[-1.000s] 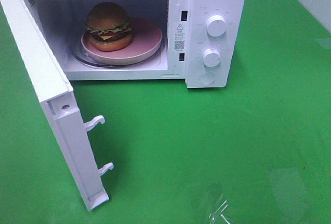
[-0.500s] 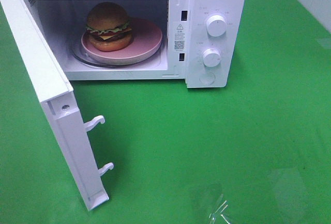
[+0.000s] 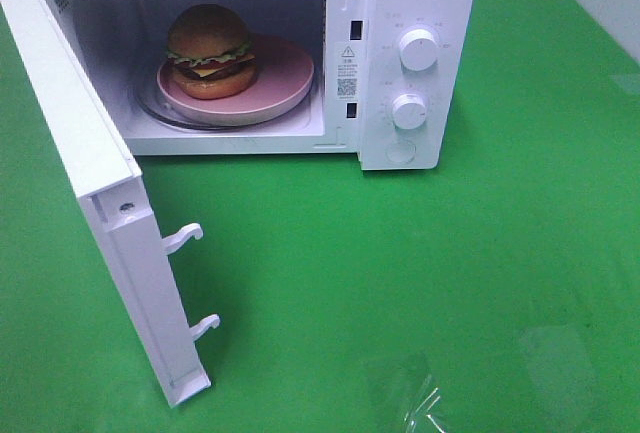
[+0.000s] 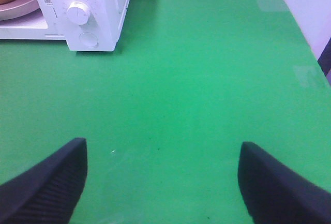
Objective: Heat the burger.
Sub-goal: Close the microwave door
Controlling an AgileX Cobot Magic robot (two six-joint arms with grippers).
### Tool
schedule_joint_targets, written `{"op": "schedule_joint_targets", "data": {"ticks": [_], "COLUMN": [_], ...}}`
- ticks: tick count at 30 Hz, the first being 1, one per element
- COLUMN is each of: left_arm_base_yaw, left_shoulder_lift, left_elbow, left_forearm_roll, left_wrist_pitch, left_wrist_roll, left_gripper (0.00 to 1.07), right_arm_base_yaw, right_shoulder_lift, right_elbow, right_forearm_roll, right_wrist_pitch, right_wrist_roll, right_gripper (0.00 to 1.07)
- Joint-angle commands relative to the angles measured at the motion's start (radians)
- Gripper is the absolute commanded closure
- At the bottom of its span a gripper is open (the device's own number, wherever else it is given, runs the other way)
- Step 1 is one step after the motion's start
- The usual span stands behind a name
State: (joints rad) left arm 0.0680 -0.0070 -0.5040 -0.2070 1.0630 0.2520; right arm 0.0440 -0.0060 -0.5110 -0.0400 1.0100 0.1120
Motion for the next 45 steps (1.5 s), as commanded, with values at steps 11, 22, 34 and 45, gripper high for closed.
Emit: {"op": "schedule_joint_targets", "data": {"ticks": [11,22,34,45], "left_arm_base_yaw": [-0.005,-0.005,-0.005,-0.004], "left_shoulder_lift": [-0.018,-0.018,-0.018,-0.018], "left_elbow": [0.0,0.0,0.0,-0.031], "left_forearm_roll": [-0.007,-0.007,-0.007,-0.017], "left_wrist_pitch": [-0.013,-0.013,-0.013,-0.079], "left_wrist_roll": [0.0,0.0,0.0,-0.042], "left_gripper": [0.09,0.09,0.09,0.12], "right_arm_base_yaw": [-0.006,-0.006,-0.006,-0.006], "right_shoulder_lift": [-0.024,-0.024,-0.024,-0.024], "right_elbow": [0.005,0.005,0.005,0.005], "right_forearm_roll": [0.002,0.002,0.002,0.002], "right_wrist_pitch": [-0.011,-0.011,-0.011,-0.011], "right_wrist_roll": [-0.01,-0.01,-0.01,-0.01], "right_gripper": [0.31,0.31,0.31,0.31]}}
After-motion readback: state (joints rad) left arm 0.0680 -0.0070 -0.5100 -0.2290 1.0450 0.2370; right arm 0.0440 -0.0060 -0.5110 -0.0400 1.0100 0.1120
